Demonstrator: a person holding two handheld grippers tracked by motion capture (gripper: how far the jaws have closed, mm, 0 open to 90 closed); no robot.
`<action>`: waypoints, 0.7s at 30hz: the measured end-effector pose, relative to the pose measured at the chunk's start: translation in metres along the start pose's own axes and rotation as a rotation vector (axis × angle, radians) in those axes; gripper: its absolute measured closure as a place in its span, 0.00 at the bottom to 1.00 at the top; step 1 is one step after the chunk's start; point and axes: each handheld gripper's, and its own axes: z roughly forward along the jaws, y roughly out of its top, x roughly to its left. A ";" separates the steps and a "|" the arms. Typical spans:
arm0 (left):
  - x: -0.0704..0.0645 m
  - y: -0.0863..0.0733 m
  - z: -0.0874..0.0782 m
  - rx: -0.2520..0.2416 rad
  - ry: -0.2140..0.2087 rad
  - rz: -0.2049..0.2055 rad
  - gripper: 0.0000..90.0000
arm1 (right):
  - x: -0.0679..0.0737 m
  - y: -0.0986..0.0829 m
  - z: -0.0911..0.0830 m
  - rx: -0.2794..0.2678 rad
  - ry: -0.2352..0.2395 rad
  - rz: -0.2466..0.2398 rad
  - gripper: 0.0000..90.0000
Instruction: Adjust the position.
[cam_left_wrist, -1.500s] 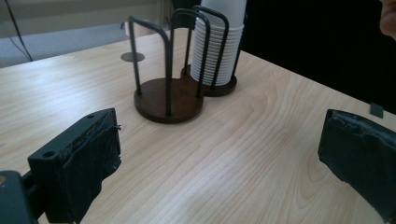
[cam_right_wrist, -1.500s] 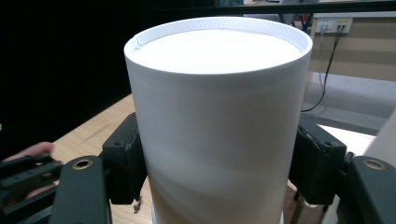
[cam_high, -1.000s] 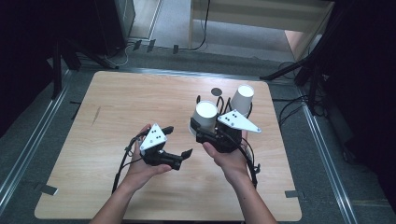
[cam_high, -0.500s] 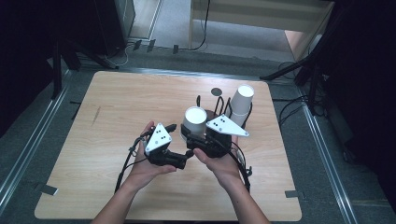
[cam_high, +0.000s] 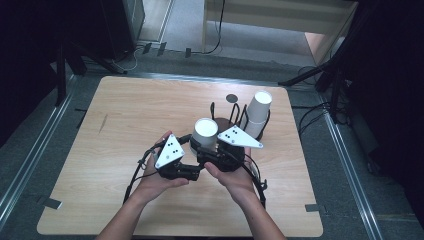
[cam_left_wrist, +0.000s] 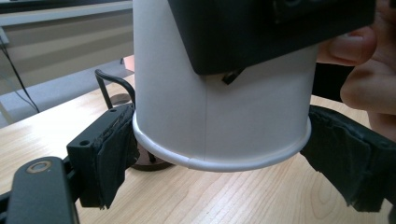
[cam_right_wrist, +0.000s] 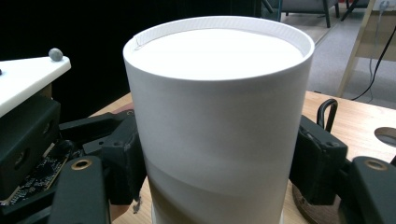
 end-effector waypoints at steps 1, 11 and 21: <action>0.000 0.000 0.000 0.000 -0.001 -0.001 0.14 | 0.000 0.000 0.000 0.001 0.001 -0.001 0.33; 0.000 -0.003 -0.001 -0.010 -0.001 -0.006 0.17 | 0.001 -0.002 0.002 0.007 0.011 -0.003 0.32; -0.002 -0.003 -0.003 -0.030 0.012 0.016 0.23 | 0.000 -0.001 0.002 0.005 0.018 0.001 0.27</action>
